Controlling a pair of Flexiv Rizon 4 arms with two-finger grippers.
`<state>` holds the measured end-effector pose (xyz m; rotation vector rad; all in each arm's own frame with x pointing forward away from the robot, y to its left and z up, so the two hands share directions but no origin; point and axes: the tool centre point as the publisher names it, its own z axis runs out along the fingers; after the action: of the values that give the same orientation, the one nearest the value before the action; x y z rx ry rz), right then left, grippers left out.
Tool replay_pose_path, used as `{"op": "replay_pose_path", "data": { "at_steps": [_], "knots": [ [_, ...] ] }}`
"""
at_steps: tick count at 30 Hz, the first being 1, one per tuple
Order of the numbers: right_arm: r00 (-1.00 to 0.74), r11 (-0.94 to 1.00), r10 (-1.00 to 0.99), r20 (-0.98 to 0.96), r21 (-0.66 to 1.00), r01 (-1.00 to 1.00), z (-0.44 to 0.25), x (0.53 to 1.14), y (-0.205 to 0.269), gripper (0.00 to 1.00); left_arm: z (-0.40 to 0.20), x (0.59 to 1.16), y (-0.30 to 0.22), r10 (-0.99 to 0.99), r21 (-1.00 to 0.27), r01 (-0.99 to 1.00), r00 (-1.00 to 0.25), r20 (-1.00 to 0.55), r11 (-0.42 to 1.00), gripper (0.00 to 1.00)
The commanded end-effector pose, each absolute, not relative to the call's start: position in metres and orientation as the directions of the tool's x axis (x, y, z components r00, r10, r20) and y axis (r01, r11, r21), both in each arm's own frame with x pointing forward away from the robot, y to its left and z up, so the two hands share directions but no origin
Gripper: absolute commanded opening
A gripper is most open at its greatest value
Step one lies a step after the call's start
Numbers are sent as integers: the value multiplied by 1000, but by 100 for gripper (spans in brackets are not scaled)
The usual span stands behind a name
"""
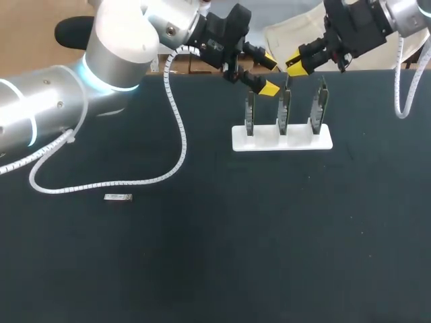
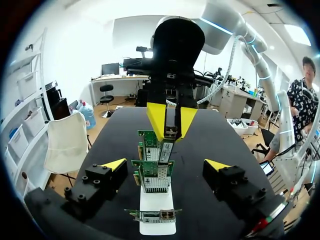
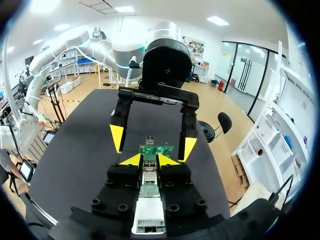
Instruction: Pick up the optical module with the left hand, and insert it into the network port with the right hand.
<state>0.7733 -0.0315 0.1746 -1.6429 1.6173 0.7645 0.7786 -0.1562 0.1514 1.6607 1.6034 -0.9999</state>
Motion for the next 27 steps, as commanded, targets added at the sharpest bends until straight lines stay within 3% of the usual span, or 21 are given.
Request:
{"op": "replay_pose_path", "data": {
  "at_steps": [1, 27],
  "knots": [
    [49, 25, -583, -811, -78, -997, 174, 772, -32, 0, 151, 779, -156, 528, -70, 995, -20, -849, -75, 100],
    [56, 25, -586, -809, -87, -996, 173, 775, -30, 0, 151, 779, -156, 528, -70, 995, -20, -849, -75, 100]
  ]
}}
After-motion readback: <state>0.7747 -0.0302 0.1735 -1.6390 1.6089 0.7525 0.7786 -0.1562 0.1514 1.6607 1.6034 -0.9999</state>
